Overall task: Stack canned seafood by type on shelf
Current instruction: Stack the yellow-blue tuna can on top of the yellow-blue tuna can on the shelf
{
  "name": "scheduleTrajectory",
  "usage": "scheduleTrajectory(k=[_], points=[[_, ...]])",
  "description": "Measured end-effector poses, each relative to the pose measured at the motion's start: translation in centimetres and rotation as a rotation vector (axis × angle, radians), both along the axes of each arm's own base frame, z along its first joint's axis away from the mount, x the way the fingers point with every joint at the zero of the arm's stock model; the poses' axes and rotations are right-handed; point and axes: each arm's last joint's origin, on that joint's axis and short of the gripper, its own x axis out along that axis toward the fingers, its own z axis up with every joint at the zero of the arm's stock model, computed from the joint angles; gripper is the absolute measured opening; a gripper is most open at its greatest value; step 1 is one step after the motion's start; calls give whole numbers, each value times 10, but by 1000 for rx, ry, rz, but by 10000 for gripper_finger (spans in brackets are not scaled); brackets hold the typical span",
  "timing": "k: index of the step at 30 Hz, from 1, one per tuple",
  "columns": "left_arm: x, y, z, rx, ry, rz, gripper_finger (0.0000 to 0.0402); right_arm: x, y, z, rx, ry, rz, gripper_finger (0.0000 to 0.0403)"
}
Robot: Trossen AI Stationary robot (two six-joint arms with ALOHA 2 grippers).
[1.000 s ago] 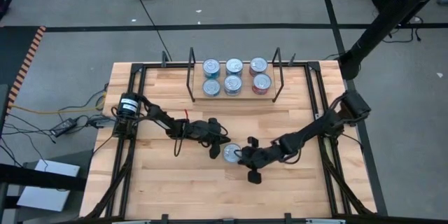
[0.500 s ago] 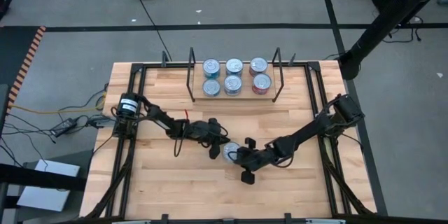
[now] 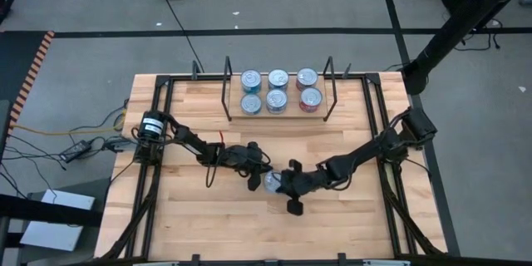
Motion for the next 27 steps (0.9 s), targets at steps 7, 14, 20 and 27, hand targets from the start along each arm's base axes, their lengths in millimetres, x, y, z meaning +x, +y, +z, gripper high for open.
scheduleTrajectory(k=[7,14,20,27], points=[[0,0,0,0,3,4,0,1,3,-25,-44,81,32,11],[6,-4,1,42,54,-7,0,4,1,-30,-71,69,-15,11],[8,-4,1,54,57,-13,0,11,0,-21,-63,40,-32,11],[7,-5,0,60,69,-25,0,25,-2,-6,-54,-1,-55,11]])
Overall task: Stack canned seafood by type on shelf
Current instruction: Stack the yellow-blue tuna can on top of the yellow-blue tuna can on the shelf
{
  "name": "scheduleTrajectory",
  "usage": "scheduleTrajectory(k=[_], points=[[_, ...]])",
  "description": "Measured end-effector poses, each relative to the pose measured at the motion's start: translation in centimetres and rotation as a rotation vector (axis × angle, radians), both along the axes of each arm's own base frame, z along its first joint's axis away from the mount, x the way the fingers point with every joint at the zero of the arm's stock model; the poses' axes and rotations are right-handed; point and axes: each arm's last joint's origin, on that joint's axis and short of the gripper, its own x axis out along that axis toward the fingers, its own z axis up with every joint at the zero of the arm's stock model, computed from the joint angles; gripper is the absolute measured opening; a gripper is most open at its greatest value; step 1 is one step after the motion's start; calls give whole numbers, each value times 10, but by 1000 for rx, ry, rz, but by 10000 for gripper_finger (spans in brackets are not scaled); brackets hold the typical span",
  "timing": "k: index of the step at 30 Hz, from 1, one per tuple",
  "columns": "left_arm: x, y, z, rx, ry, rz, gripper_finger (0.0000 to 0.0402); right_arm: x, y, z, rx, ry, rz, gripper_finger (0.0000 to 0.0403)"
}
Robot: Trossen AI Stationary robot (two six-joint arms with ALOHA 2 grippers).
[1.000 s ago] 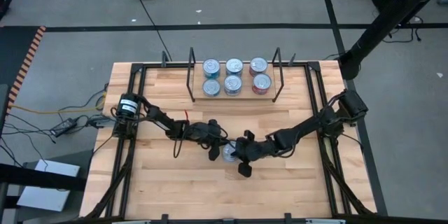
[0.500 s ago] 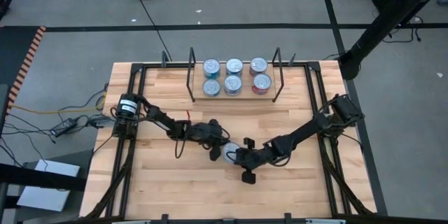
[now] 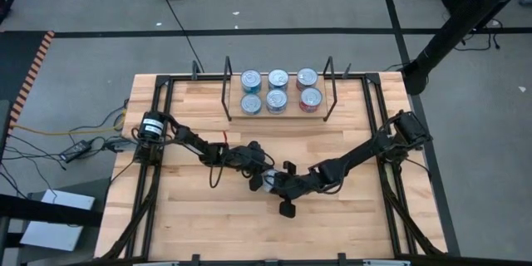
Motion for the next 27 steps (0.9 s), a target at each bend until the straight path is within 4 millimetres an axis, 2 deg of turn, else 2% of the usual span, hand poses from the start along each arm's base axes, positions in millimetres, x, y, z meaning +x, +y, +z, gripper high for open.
scheduleTrajectory(k=[11,20,27], points=[[0,-2,0,3,-1,-33,1,14,-3,21,-24,-4,-34,11],[-3,-3,10,26,4,-73,1,16,-2,27,-32,29,-31,11],[-3,-5,11,14,10,-122,1,16,-9,29,-51,32,-72,11]])
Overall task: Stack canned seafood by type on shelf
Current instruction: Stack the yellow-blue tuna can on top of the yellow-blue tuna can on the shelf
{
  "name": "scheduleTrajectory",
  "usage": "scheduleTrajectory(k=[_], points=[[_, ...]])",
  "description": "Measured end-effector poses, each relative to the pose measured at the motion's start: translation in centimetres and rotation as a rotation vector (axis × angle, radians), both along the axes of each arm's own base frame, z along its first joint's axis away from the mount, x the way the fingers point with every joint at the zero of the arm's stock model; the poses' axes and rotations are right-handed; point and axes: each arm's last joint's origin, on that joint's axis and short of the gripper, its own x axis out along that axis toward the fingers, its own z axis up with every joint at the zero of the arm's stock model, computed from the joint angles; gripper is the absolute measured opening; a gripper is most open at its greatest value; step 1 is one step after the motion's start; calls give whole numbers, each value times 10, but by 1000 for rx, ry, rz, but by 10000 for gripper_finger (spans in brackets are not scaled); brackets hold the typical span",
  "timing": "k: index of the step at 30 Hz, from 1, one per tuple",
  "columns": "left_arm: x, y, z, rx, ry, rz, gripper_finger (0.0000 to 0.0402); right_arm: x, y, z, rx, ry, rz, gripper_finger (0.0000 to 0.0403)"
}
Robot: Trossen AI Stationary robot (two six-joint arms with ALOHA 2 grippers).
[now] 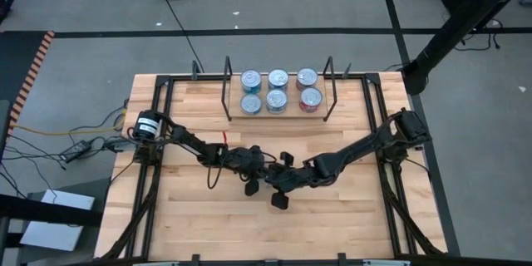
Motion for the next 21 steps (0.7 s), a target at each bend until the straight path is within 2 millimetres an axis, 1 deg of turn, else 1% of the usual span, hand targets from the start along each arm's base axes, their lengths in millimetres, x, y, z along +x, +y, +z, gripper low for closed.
scheduleTrajectory(k=[5,9,13,15,21], points=[[-1,1,-2,20,18,14,1,2,-5,0,16,3,-14,11],[-2,2,-1,21,41,18,7,2,-6,0,19,5,-11,11],[-5,2,5,25,68,23,24,1,-5,1,23,4,-7,11],[-9,2,8,30,111,23,33,0,-6,2,20,6,0,11],[-19,3,18,24,208,106,72,-3,-8,20,10,-40,18,15]])
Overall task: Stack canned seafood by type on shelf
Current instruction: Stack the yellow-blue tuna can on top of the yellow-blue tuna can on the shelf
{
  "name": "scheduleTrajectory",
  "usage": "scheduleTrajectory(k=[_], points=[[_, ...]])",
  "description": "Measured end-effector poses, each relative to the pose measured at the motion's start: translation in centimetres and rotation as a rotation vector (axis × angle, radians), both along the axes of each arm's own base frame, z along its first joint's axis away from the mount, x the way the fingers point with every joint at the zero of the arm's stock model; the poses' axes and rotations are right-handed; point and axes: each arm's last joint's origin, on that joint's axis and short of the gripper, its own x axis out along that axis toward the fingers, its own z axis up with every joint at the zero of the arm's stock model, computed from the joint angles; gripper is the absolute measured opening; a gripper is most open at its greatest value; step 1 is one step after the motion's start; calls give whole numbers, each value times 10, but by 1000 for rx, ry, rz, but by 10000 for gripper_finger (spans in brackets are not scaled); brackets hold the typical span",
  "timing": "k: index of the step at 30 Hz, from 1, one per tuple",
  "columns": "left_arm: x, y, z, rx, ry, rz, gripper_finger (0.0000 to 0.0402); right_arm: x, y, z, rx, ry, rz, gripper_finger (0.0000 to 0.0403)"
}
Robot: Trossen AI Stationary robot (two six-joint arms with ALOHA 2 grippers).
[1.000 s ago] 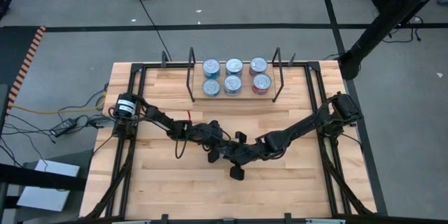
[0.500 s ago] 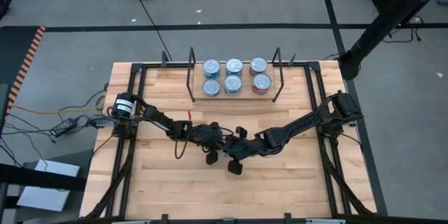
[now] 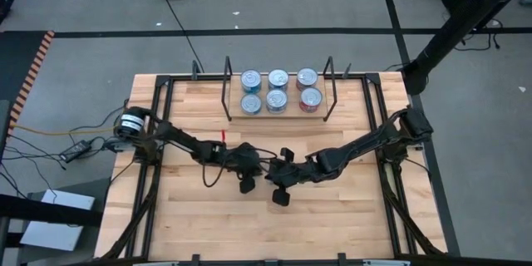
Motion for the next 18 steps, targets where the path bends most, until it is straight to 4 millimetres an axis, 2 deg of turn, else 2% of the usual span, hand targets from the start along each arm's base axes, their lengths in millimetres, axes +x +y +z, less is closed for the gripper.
scheduleTrajectory(k=[5,9,12,18], points=[[-3,0,10,-50,-2,55,119,-5,-4,14,-27,-20,20,13],[-2,-7,14,-113,-37,81,158,-17,-8,29,-47,8,33,13],[0,-17,18,-142,-67,86,186,-34,-13,43,-76,67,44,13],[11,-36,36,-96,-140,102,231,-76,-27,75,-151,180,108,9]])
